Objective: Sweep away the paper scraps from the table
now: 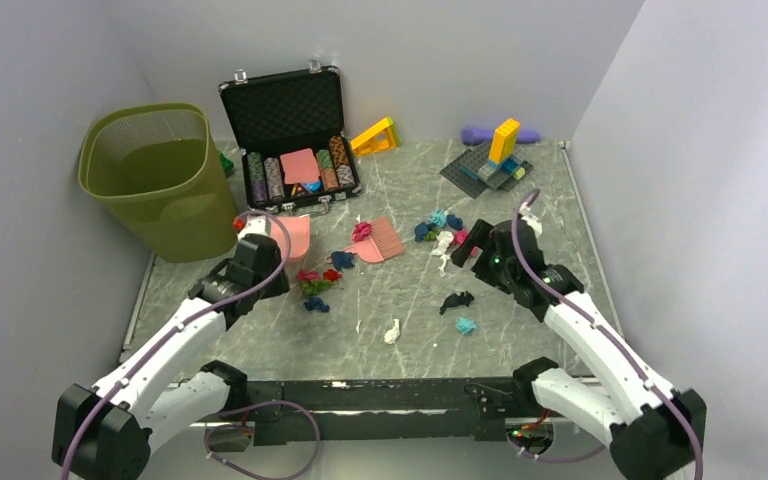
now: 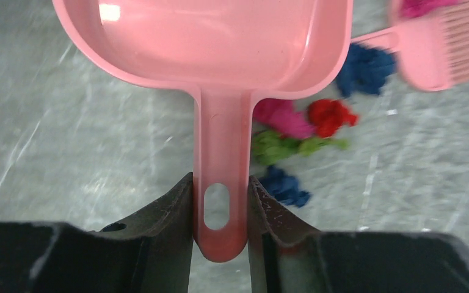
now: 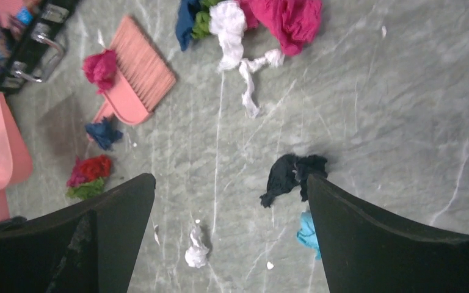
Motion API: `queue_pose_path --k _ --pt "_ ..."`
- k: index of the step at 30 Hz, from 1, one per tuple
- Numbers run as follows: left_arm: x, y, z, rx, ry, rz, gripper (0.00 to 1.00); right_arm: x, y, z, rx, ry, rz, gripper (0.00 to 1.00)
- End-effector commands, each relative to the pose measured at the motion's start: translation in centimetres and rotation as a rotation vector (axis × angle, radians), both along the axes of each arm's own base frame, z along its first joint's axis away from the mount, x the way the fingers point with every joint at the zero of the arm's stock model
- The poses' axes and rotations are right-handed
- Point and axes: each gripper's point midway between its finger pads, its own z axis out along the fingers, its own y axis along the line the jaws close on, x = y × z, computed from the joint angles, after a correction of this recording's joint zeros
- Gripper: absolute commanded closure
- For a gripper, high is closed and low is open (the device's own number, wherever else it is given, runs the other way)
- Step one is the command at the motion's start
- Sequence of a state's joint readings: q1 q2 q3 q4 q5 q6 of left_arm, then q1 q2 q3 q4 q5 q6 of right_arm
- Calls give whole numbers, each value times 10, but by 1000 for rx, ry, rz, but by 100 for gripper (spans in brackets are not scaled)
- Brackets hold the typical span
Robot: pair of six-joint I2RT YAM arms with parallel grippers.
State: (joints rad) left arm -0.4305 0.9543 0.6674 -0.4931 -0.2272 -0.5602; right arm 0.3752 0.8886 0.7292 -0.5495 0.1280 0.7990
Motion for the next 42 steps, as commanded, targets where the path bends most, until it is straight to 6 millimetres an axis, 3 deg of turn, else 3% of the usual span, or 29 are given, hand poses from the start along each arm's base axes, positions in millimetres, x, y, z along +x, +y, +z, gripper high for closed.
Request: queue_pose_path --k 1,9,13,15,18,22,28,33,39,42 --pt "-18 32 -26 19 49 212 76 15 12 7 -11 16 -110 0" --pt "-28 50 -59 29 77 322 75 25 73 6 -54 68 -180 1" --pt "-24 41 -56 16 94 260 61 32 105 2 -49 97 -198 2" --pt "-22 37 -47 26 89 209 53 36 122 -4 -38 127 -207 3" --pt "-22 36 -33 18 44 178 30 46 150 -15 -45 159 -196 5" --pt "-25 32 -13 -35 -31 148 18 57 175 -21 -80 165 -225 6" --pt "-30 28 30 -107 -141 118 15 71 215 -49 -45 224 -239 10" --pt "-41 26 64 -202 -243 114 14 83 232 -73 -52 267 -283 13" --pt "-54 36 87 -206 -319 113 14 95 246 -102 -66 319 -321 21" --pt "-57 40 89 -204 -334 124 14 101 247 -107 -88 343 -342 21"
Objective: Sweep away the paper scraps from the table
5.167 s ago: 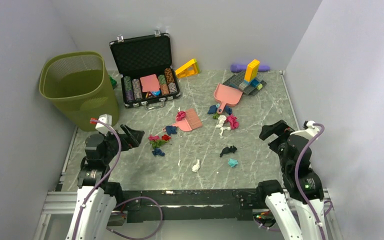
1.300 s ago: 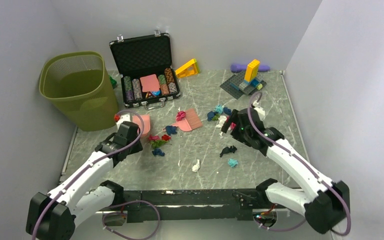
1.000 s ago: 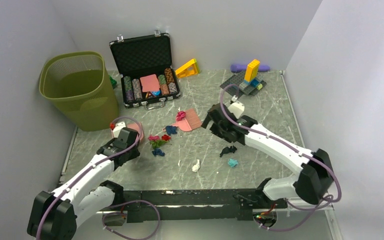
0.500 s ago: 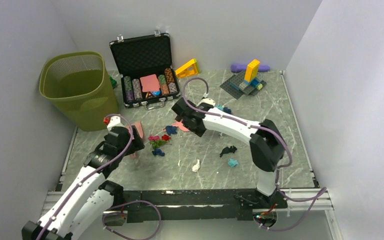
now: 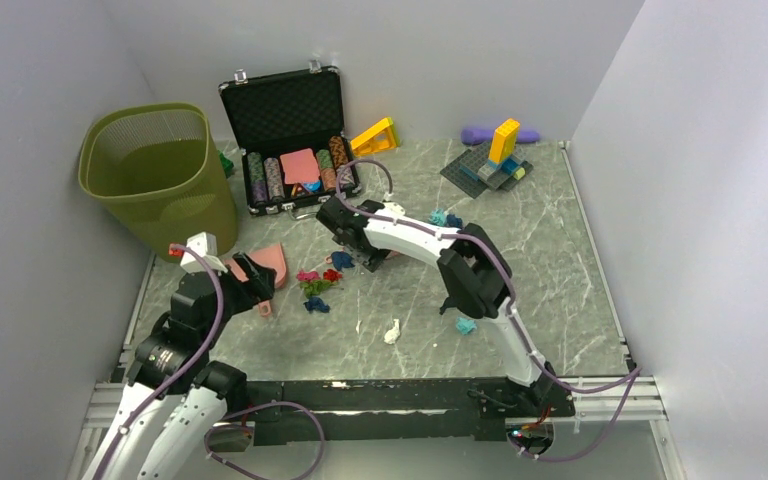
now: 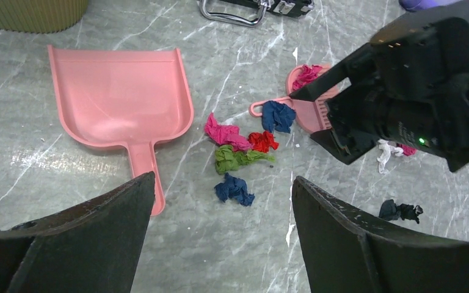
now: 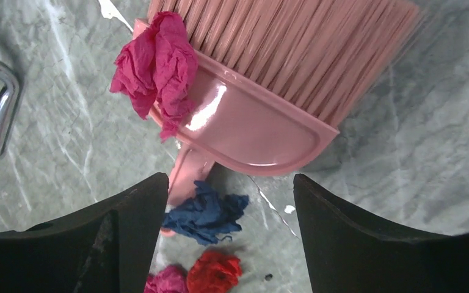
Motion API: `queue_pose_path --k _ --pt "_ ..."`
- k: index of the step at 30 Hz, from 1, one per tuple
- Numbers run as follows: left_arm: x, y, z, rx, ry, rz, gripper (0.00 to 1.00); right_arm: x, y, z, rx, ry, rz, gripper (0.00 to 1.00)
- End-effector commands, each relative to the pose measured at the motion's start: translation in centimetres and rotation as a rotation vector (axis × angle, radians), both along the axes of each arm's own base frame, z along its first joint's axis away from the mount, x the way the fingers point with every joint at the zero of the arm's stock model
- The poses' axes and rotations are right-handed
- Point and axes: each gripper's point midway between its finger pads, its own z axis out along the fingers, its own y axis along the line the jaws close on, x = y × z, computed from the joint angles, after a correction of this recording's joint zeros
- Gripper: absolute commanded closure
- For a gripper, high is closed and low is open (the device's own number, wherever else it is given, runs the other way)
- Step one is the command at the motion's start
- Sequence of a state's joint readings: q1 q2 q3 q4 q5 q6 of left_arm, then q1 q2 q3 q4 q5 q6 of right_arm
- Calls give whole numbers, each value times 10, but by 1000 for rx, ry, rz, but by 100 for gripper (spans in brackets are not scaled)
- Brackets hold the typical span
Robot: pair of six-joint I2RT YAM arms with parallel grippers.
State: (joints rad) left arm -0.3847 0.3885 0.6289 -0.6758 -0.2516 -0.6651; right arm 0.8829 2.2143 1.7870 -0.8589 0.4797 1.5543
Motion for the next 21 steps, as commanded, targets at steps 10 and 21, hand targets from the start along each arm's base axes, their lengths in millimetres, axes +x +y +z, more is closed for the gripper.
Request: queue_pose_path --k 10,21 --pt "-7 4 15 -3 -46 -4 14 15 8 -19 21 118 -121 23" --pt "-10 1 17 -26 -72 -18 14 -17 -68 -70 -76 275 -234 33"
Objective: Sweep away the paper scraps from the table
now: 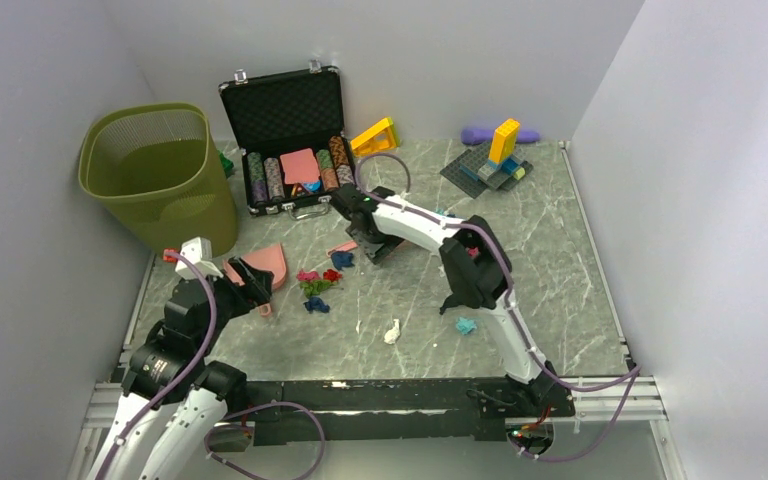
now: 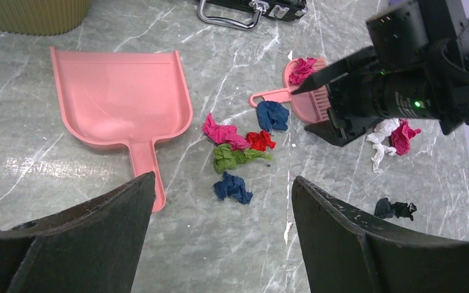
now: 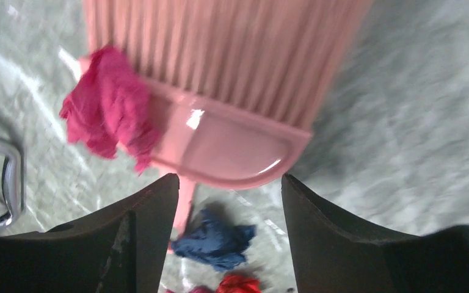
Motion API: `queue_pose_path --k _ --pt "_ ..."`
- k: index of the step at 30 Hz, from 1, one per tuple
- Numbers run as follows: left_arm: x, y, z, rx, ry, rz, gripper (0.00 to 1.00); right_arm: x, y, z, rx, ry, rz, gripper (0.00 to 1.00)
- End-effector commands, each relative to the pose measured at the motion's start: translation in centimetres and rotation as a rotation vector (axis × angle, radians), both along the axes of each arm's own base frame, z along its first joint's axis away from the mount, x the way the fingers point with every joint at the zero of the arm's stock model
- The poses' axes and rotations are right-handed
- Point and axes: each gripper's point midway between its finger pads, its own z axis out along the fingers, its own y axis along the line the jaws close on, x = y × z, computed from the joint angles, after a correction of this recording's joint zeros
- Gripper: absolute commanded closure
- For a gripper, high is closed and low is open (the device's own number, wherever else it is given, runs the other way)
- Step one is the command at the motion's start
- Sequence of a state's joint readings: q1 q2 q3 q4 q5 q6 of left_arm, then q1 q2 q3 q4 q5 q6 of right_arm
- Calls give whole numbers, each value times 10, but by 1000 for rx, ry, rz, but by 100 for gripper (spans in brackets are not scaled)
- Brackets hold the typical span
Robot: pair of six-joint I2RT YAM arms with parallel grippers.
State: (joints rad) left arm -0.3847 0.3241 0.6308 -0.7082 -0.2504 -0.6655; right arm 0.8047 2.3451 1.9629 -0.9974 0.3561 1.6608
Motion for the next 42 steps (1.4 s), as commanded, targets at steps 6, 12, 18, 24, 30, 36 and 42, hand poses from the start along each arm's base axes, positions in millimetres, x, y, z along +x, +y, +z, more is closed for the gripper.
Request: queue_pose_path --k 6,12,18,24,30,36,42 --pt "-3 -3 14 -15 -54 -24 14 -59 -106 -38 -168 117 -89 45" --pt "-5 -3 14 -17 -58 -25 14 -57 -123 -33 -145 113 -18 75" --pt "-6 -2 14 -15 -60 -20 14 -58 -150 -14 -278 103 24 100" --pt "-6 -5 13 -7 -55 -35 14 -54 -173 -12 -356 106 260 100" --pt "-5 -13 13 7 -53 -85 14 -49 -197 -5 -409 66 571 100" --pt "-3 -21 11 17 -49 -135 15 -38 -209 22 -501 21 731 86" --pt "-3 -27 12 23 -54 -171 15 -39 -181 54 -422 -107 725 47"
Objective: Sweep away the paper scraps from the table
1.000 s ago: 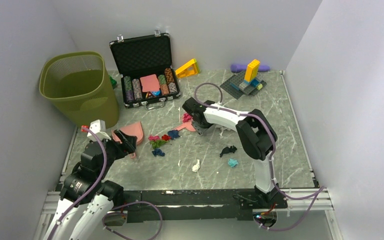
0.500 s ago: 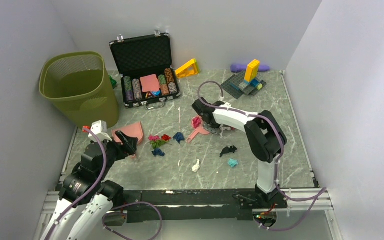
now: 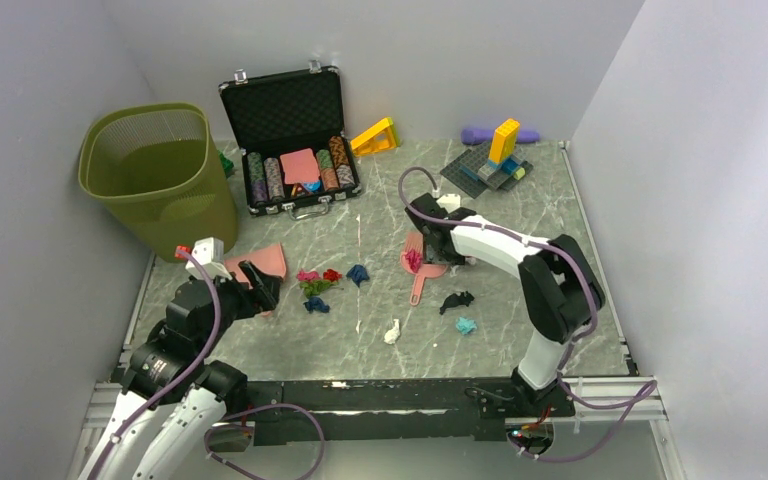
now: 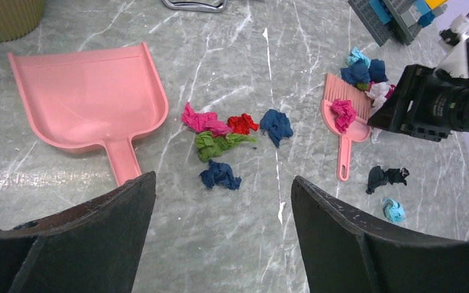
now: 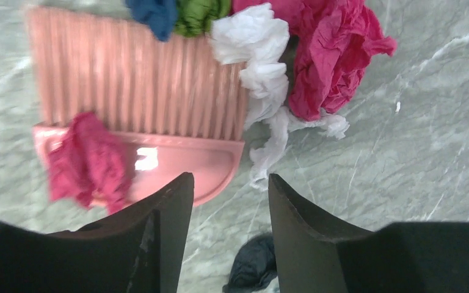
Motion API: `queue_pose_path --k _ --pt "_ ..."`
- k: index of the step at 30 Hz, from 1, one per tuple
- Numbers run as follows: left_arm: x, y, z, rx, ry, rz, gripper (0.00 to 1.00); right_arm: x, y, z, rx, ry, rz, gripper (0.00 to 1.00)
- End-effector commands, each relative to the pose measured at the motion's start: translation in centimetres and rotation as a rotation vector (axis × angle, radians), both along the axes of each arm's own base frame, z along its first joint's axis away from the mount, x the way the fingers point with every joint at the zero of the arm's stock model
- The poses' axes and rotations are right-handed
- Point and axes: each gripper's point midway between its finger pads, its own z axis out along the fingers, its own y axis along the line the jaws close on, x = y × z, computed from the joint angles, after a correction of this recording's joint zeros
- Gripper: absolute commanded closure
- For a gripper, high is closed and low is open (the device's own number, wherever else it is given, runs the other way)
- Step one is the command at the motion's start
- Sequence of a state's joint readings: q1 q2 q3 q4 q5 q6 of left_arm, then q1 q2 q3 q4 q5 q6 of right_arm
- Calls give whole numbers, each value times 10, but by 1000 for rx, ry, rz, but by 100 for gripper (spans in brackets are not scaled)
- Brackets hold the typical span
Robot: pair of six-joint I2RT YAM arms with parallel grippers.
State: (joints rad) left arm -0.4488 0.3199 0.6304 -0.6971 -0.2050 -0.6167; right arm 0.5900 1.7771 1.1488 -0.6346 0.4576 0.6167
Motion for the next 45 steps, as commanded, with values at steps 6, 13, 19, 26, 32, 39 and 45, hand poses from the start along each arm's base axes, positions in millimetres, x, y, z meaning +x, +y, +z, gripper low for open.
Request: queue_pose_path --k 6,13,19,26,32,39,45 --pt "5 -9 9 1 -37 -49 15 -6 64 49 40 -152 14 46" --pt "4 -9 11 -5 -47 -52 15 -26 77 18 87 -138 -128 47" --pt "4 -11 11 -9 -51 -63 15 -36 67 -4 81 -124 -207 48" --pt "4 -12 11 -13 -55 -65 15 -50 60 -29 87 -82 -251 51" --pt "3 -13 12 -13 -59 -77 15 -65 58 -57 180 -25 -303 67" --pt "7 -41 11 -13 -60 -228 15 -63 61 -20 174 -93 -222 86" --pt "18 -70 13 -13 -6 -358 12 -79 85 21 204 -116 122 86"
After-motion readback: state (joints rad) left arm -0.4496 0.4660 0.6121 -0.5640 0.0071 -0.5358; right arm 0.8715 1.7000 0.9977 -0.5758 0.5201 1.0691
